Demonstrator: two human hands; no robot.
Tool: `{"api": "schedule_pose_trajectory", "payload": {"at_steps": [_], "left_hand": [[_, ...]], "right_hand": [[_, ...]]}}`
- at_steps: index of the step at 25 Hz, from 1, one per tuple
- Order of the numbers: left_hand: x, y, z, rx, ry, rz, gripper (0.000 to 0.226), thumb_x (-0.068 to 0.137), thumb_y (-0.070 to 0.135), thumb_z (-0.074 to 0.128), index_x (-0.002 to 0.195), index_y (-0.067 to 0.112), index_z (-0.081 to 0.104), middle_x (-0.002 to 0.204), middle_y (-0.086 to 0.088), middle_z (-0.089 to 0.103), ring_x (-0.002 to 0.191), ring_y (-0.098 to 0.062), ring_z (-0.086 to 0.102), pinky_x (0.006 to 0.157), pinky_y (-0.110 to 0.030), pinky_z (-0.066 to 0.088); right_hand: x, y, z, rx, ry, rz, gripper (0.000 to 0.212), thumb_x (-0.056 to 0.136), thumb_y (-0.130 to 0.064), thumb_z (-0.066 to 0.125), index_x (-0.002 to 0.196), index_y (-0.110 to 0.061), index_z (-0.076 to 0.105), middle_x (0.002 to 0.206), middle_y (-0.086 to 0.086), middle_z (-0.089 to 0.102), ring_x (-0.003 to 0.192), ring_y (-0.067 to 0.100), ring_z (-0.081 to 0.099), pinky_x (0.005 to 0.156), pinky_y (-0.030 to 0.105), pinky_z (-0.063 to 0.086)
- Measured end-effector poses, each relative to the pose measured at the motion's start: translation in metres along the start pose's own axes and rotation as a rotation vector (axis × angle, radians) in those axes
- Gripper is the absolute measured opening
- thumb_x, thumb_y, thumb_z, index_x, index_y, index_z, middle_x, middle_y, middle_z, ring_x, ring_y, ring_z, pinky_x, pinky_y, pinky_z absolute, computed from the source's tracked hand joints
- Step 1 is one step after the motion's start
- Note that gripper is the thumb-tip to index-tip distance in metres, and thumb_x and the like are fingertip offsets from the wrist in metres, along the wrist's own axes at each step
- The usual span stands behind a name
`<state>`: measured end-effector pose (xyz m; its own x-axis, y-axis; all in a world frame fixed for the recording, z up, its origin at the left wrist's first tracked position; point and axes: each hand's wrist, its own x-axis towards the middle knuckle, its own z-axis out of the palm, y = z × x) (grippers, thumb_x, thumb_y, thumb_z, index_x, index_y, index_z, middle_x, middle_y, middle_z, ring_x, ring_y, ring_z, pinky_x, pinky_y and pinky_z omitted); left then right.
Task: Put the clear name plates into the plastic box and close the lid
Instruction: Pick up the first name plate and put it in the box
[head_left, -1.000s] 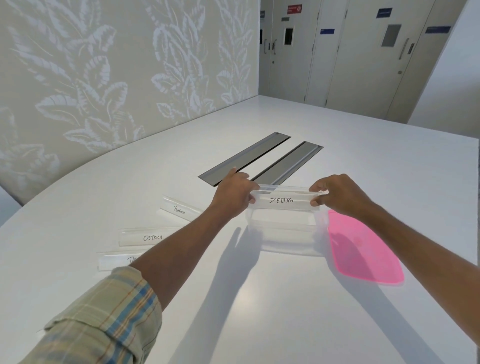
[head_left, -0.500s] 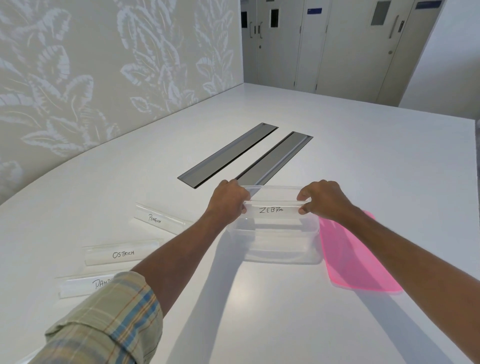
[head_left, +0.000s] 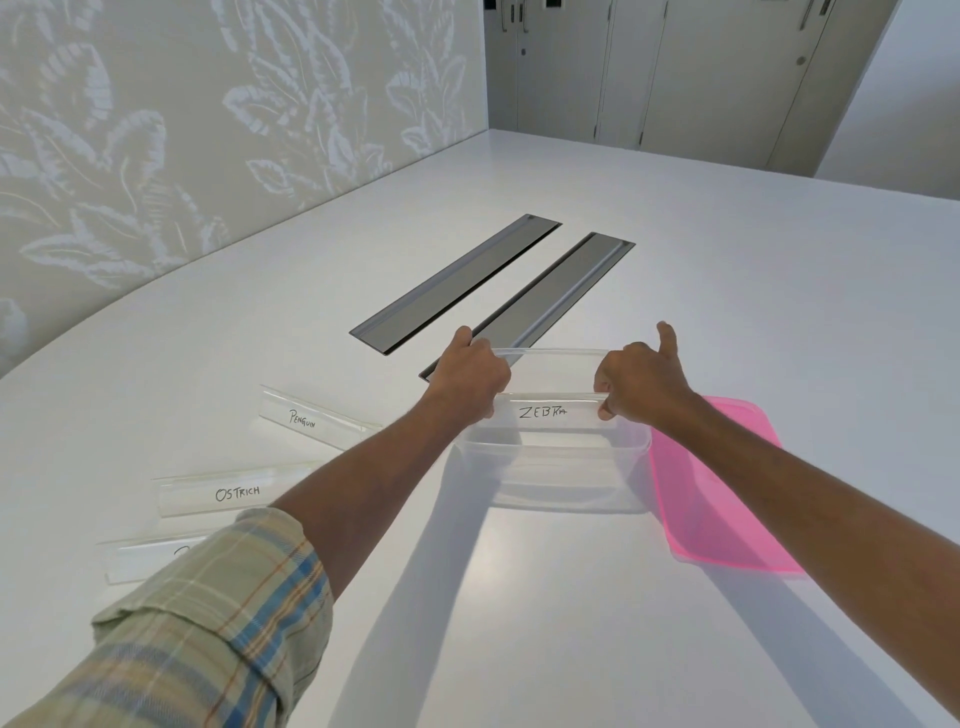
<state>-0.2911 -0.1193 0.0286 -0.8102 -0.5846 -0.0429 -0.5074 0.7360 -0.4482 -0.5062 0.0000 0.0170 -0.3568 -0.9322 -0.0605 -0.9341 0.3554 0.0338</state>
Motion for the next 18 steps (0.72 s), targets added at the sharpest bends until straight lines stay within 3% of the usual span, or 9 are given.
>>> {"api": "schedule_pose_trajectory", "payload": {"at_steps": [8,12,15,18], "left_hand": [[0.005,0.001,0.007,-0.013,-0.009,0.019,0.024,0.088,0.031,0.075,0.111,0.027,0.076,0.095,0.007,0.073,0.11,-0.019,0.059,0.101,-0.04,0.03],[-0.002,-0.007,0.005,-0.196,0.099,-0.015,0.031,0.089,0.041,0.076,0.119,0.033,0.075,0.104,0.009,0.077,0.115,-0.016,0.057,0.1,-0.039,0.031],[-0.017,-0.02,-0.006,-0.418,0.239,-0.06,0.031,0.089,0.04,0.077,0.119,0.033,0.076,0.107,0.009,0.079,0.113,-0.018,0.06,0.097,-0.037,0.036],[-0.047,-0.042,-0.015,-0.518,0.328,-0.113,0.025,0.09,0.038,0.076,0.115,0.032,0.078,0.102,0.01,0.08,0.106,-0.02,0.064,0.088,-0.035,0.046]], "right_hand": [[-0.007,-0.005,-0.006,-0.008,-0.03,0.011,0.03,0.077,-0.037,0.086,0.105,-0.031,0.077,0.101,-0.01,0.077,0.116,0.018,0.066,0.124,0.058,-0.004],[-0.014,-0.004,-0.016,0.049,0.004,0.013,0.032,0.082,-0.042,0.082,0.112,-0.032,0.076,0.111,-0.012,0.078,0.125,0.016,0.062,0.124,0.057,-0.002],[-0.021,-0.01,-0.032,0.117,0.082,0.004,0.029,0.086,-0.045,0.078,0.112,-0.032,0.076,0.117,-0.013,0.076,0.125,0.017,0.061,0.123,0.052,0.015],[-0.028,-0.025,-0.05,0.318,0.154,-0.012,0.029,0.087,-0.039,0.08,0.113,-0.027,0.077,0.12,-0.007,0.076,0.118,0.022,0.065,0.097,0.039,0.045]]}}
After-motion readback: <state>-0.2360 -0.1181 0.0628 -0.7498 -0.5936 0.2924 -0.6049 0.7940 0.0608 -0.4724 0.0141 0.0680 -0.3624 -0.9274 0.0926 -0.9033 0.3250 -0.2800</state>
